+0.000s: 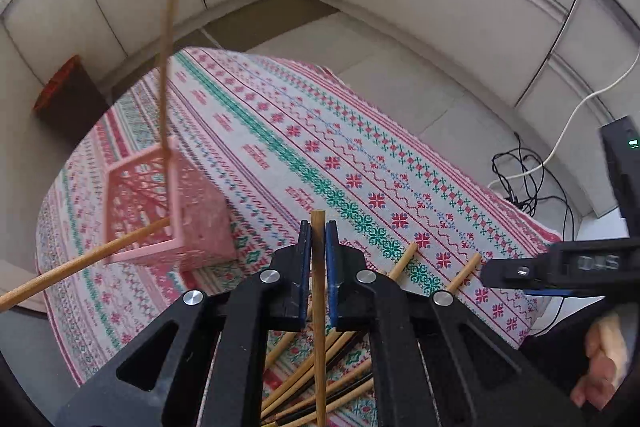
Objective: Organize utensils
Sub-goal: 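Grasp a chopstick with the right tool while the left tool lifts its chopstick, then move both held chopsticks over the pink basket and open both tools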
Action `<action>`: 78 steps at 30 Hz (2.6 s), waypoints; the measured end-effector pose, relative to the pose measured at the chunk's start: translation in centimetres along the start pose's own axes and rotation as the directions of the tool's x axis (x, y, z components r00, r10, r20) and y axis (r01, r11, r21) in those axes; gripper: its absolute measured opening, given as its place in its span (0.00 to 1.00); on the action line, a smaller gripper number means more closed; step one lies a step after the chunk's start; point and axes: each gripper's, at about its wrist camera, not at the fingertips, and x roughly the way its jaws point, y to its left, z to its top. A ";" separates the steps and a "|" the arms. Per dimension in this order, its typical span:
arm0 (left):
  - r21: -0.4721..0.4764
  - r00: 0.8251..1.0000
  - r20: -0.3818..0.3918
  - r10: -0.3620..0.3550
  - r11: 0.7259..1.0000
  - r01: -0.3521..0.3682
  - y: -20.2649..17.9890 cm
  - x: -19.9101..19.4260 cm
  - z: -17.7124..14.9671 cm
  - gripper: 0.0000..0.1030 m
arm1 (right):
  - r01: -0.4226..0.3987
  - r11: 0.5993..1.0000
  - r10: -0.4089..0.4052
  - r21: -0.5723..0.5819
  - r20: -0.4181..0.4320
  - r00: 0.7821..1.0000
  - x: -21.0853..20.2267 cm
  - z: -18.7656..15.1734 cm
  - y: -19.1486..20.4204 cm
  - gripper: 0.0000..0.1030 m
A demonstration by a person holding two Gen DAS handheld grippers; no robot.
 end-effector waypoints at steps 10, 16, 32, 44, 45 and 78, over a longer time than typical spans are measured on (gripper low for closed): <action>-0.053 0.980 0.199 0.032 0.998 -0.022 3.2 -9.8 -3.0 0.06 | 0.122 0.991 -0.124 0.058 0.030 0.992 4.3 -0.9 3.3 0.49; -0.088 0.969 0.243 0.044 0.996 -0.023 4.3 -12.0 -3.8 0.06 | 0.190 0.973 -0.203 0.134 0.088 0.975 4.4 -0.4 4.1 0.26; -0.154 0.956 0.288 0.057 0.988 -0.013 6.1 -14.6 -5.1 0.06 | 0.028 0.998 -0.016 -0.059 0.197 0.980 1.4 -0.7 7.2 0.10; -0.195 0.941 0.338 0.028 0.980 0.041 6.5 -17.3 -6.4 0.06 | -0.045 0.881 0.192 -0.470 0.269 0.944 -7.4 -9.3 10.5 0.09; -0.200 0.938 0.345 0.024 0.978 0.049 6.4 -17.6 -6.6 0.06 | -0.049 0.873 0.202 -0.485 0.267 0.942 -8.0 -9.7 10.5 0.09; -0.420 0.810 0.519 0.273 0.907 -0.037 11.3 -23.9 2.8 0.06 | -0.097 0.711 0.451 -0.696 0.346 0.822 -22.8 -9.6 19.9 0.08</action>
